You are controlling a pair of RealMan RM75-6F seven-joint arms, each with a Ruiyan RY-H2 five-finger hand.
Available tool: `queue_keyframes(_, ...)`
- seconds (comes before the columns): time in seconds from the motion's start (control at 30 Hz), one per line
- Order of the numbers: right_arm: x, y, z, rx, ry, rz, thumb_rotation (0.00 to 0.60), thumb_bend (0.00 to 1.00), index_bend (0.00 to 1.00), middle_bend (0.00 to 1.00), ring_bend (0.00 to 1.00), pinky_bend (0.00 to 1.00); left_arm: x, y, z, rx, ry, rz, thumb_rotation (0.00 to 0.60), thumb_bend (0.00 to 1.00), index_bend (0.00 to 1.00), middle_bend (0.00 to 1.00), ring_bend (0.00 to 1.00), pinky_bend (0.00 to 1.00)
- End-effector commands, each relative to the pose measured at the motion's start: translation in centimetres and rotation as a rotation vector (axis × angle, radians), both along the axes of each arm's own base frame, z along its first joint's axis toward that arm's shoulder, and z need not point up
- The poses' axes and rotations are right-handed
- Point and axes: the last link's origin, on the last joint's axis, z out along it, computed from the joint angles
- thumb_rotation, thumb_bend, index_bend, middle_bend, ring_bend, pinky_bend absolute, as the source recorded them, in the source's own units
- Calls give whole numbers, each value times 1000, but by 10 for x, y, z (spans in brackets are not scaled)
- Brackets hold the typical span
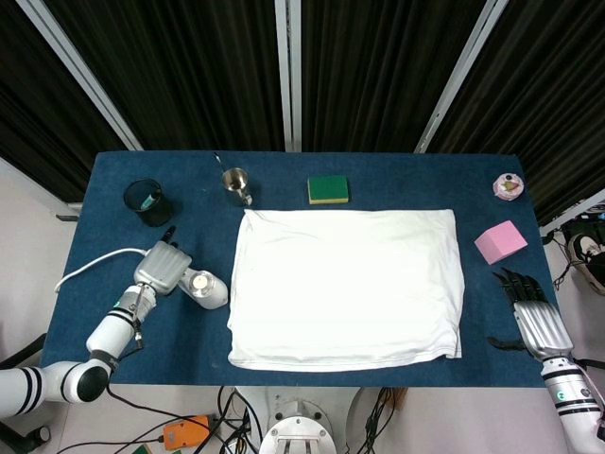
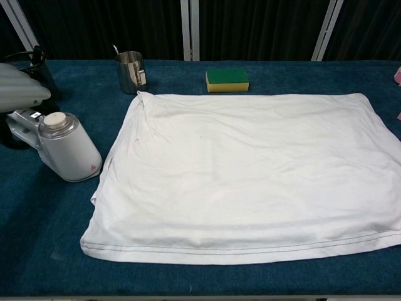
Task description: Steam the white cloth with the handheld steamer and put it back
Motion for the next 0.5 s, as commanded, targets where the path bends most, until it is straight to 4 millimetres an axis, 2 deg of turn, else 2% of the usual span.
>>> queue_keyframes(0.03,0,0,0,-1,-1,-1,600,131,0,0,0,54,0,0,-2,-10,-4,8,600,181,537,574,430,0)
queue_keyframes(0.3,0,-1,1,-2,-5,-1,600,130,0,0,0,54,-4,-1,-6,-36,-20,39,600,181,555,578,438,0)
queue_keyframes(0.5,0,-1,1,-1,-9,-2,600,130,0,0,0,54,-8,-3,-9,-57,-27,70,600,205,618,653,522,0)
